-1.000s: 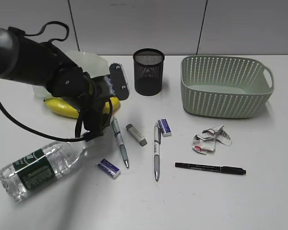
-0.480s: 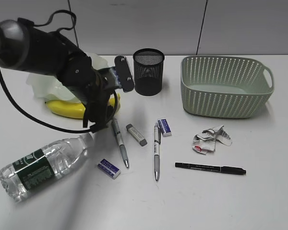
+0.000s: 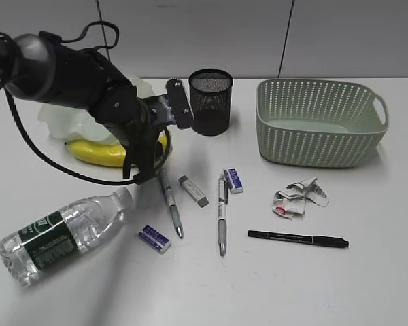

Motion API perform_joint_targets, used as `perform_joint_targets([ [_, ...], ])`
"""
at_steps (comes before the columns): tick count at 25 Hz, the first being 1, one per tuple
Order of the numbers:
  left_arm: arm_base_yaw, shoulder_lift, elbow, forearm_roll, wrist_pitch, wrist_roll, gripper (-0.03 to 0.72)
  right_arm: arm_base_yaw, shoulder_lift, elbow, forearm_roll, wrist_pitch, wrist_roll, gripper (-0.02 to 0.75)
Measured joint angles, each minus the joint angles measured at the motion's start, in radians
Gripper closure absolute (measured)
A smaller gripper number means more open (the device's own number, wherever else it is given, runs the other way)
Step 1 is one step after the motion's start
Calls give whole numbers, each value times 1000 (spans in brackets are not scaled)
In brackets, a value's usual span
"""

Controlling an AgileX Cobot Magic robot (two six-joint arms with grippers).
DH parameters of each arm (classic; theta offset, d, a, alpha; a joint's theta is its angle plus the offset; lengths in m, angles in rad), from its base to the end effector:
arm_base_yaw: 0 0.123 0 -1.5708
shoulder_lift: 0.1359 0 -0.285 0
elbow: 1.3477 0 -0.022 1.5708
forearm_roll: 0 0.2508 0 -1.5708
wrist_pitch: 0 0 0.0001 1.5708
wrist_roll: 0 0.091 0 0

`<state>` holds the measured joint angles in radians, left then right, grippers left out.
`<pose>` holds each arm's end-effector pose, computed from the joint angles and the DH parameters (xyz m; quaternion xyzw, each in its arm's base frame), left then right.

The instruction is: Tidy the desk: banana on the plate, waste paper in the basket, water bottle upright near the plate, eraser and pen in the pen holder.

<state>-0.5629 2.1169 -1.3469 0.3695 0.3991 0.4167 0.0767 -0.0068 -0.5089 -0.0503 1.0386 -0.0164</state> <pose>0.3724 -0.2198 0.1245 0.5784 0.7725 0.0926 0.2453 -0.0058 -0.0044 0.2816 -0.0383 0.8421 -0.0089 0.5379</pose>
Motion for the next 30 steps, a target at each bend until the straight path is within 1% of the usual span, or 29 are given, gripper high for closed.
perform_joint_targets([
  [3, 0, 0, -21, 9, 20, -6, 404, 0, 0, 0, 0, 0, 0, 470],
  [4, 0, 4, -31, 9, 27, -7, 428, 0, 0, 0, 0, 0, 0, 470],
  [6, 0, 8, -45, 8, 32, -10, 443, 0, 0, 0, 0, 0, 0, 470],
  [9, 0, 14, -49, 8, 43, -11, 414, 0, 0, 0, 0, 0, 0, 470],
  [13, -1, 15, -51, 7, 77, -15, 307, 0, 0, 0, 0, 0, 0, 470],
  [15, -4, 15, -51, 7, 90, -18, 267, 0, 0, 0, 0, 0, 0, 470],
  [17, -7, 14, -51, 7, 98, -19, 244, 0, 0, 0, 0, 0, 0, 470],
  [21, -11, 2, -50, -4, 92, -23, 230, 0, 0, 0, -1, 0, 0, 470],
  [30, -11, -3, -50, -4, 68, -26, 230, 0, 0, 0, -1, 0, 0, 470],
])
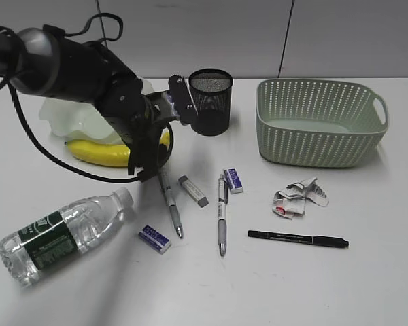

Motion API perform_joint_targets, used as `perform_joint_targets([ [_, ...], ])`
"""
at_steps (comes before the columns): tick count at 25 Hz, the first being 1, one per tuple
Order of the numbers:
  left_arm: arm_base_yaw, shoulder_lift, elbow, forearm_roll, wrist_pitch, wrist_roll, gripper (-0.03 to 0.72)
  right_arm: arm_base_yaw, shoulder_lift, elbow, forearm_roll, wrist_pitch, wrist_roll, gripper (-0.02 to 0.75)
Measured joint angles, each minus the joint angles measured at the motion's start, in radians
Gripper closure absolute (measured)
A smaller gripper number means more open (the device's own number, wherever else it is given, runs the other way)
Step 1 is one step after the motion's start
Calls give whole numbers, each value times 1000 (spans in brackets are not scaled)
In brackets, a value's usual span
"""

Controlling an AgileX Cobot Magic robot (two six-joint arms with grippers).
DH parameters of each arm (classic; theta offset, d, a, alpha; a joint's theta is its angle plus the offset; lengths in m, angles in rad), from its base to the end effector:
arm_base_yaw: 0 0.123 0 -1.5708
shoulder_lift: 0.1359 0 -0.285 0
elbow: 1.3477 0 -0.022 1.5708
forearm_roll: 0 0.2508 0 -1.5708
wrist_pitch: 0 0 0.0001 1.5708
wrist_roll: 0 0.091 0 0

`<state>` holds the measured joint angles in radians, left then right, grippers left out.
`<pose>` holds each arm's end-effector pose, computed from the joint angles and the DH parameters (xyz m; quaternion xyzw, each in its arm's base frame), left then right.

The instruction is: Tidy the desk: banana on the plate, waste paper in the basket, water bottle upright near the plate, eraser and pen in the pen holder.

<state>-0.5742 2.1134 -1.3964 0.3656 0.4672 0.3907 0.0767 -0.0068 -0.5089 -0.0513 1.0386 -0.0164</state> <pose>0.3753 -0.2253 0.1361 0.5662 0.7825 0.0960 0.2406 -0.0058 -0.0045 0.2816 -0.0383 0.8421 -0.0094 0.5379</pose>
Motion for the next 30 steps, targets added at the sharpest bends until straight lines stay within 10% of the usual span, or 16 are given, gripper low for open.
perform_joint_targets([
  [30, -23, 40, -9, 90, 72, -123, 225, 0, 0, 0, 0, 0, 0, 470],
])
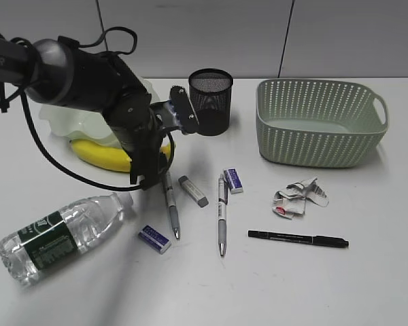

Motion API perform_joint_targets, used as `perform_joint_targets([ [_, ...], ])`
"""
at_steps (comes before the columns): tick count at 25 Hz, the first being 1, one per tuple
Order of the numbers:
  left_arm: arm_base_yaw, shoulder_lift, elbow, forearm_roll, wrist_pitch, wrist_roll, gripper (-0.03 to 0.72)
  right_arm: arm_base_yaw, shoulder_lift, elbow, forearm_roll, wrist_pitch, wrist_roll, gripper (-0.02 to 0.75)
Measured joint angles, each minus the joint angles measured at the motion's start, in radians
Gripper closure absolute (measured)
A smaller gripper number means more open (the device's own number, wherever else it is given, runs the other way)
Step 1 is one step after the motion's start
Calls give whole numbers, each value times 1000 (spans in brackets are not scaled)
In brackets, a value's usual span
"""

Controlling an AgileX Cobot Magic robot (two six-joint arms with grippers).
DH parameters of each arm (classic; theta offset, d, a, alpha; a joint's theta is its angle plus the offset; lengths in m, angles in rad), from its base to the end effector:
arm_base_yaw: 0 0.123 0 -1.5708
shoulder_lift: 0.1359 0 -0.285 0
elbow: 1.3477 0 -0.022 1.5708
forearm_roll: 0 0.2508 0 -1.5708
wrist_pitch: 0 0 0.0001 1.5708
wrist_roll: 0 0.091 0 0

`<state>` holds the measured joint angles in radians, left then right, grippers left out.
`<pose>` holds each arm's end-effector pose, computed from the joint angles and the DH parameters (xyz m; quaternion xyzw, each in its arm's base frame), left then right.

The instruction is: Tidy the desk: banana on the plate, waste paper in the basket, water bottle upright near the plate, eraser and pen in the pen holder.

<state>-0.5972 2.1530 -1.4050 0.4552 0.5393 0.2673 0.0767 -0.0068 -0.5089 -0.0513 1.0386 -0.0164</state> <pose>0.3711 -0.2275 0.1200 0.5545 0.7987 0.1181 0.2017 -0.0058 -0.0045 0.2816 -0.0383 0.8421 -0.0094 0.5379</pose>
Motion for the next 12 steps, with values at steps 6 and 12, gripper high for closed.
perform_joint_targets([
  [6, 1, 2, 0, 7, -32, 0, 226, 0, 0, 0, 0, 0, -1, 470],
  [12, 2, 12, 0, 8, -35, -1, 344, 0, 0, 0, 0, 0, -1, 470],
])
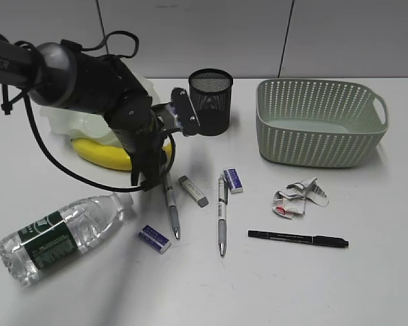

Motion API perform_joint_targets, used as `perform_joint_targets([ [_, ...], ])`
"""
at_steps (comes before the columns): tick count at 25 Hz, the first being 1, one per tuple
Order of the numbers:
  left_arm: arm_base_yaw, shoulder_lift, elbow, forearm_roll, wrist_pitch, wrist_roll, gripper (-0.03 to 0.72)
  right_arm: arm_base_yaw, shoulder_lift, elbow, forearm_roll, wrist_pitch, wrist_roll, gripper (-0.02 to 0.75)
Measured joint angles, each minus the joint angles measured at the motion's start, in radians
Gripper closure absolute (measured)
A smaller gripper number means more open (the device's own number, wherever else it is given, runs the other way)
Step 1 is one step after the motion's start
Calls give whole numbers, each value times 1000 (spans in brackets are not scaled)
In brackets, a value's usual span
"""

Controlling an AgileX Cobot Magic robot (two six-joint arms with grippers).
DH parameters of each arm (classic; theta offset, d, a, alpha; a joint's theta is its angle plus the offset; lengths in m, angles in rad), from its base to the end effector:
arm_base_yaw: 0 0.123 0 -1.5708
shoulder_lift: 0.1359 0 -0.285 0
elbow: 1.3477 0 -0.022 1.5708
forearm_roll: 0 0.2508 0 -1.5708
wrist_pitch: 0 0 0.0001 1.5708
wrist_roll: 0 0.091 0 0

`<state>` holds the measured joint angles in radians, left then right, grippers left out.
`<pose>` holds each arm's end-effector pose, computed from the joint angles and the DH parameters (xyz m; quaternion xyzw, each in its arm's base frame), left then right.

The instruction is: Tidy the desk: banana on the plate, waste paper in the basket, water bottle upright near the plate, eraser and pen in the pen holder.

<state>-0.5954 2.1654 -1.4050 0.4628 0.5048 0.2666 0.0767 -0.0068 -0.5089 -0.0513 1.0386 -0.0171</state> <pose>0.3733 -0.2291 0.1156 0.5580 0.7941 0.1149 0.2116 -0.0058 -0.0045 0.2816 -0.0386 0.8421 -0.0096 0.5379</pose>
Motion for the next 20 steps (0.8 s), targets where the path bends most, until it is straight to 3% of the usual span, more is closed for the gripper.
perform_joint_targets([
  [7, 0, 3, -31, -21, 57, 0, 360, 0, 0, 0, 0, 0, 0, 470],
  [20, 0, -135, -183, -290, 236, -1, 360, 0, 0, 0, 0, 0, -1, 470],
])
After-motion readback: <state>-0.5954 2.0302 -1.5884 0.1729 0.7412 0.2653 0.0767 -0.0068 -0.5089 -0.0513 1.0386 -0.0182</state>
